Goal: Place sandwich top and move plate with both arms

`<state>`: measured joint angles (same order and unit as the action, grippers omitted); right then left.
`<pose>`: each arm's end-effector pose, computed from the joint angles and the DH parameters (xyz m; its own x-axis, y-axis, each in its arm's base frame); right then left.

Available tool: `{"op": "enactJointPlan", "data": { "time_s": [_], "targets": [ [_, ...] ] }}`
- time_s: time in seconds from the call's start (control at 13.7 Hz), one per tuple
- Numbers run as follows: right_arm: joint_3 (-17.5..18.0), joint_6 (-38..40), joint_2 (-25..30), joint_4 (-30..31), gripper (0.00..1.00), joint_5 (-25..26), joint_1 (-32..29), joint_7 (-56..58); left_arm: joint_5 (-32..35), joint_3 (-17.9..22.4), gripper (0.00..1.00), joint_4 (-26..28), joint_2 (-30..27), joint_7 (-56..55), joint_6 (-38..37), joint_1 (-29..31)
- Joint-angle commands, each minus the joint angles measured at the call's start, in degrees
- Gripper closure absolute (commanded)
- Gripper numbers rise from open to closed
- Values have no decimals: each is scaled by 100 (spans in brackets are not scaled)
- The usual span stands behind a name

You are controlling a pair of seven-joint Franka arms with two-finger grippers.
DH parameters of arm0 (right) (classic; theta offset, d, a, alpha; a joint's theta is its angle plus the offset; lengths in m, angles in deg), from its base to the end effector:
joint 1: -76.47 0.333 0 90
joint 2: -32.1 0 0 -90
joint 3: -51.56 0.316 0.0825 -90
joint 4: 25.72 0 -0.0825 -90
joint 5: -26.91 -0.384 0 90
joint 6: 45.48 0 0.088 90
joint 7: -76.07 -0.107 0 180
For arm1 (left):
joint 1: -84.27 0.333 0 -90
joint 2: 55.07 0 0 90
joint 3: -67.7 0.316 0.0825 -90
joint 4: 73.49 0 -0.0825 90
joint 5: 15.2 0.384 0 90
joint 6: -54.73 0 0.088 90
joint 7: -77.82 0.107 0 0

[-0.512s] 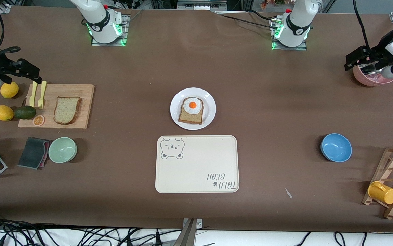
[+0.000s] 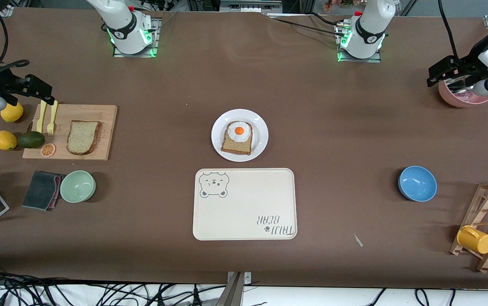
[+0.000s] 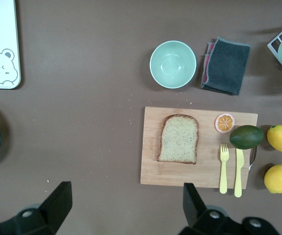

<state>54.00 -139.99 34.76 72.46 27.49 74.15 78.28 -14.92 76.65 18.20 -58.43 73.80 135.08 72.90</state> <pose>0.5440 0.0006 0.5891 0.9990 0.0414 -0.0181 0.0416 -0.9991 0.0114 0.5174 -0.0187 0.6284 0.9898 0.0276 -0.1395 0.0271 -0.9996 -0.0056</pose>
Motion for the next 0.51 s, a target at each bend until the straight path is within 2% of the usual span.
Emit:
{"op": "enactJointPlan", "data": {
  "time_s": [0.0, 0.29, 0.44],
  "targets": [
    [37, -58, 51, 70, 0, 92, 3, -37, 104, 89, 0, -55, -8, 103, -72, -103],
    [54, -41, -2, 26, 0, 92, 47, -37, 104, 98, 0, -55, -25, 130, -124, -33],
    [37, -67, -168, -96, 0, 31, 47, -54, 95, -42, 0, -63, 1, 130, -142, 185]
  ]
}}
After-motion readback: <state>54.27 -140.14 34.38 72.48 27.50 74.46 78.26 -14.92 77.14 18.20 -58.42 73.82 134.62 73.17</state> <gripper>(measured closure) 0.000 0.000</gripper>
